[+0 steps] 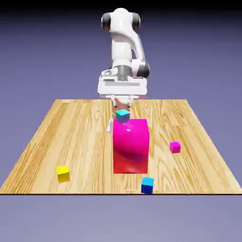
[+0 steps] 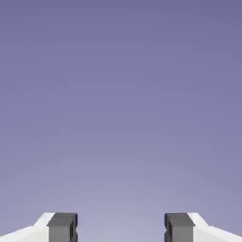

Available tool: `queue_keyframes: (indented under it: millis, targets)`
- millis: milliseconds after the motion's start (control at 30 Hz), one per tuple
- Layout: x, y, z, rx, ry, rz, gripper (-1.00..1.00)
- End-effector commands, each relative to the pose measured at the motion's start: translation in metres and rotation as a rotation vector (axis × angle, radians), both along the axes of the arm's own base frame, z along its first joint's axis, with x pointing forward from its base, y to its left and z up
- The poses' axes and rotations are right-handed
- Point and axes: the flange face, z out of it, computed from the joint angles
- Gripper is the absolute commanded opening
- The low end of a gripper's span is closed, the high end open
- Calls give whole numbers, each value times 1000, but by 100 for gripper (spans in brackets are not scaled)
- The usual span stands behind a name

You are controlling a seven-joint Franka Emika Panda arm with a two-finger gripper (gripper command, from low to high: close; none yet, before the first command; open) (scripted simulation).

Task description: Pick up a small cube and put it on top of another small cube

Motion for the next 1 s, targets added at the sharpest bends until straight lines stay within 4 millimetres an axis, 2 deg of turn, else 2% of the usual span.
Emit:
queue_keyframes:
  millis: [0, 233, 500, 733, 967]
  targets:
    - [9, 3, -5, 1, 38, -5, 0]
    - [71, 24, -48, 12, 303, -48, 0]
    - [128, 49, -114, 39, 601, -107, 0]
    - [163, 71, -179, 74, 857, -163, 0]
    - [186, 89, -244, 119, 1107, -223, 0]
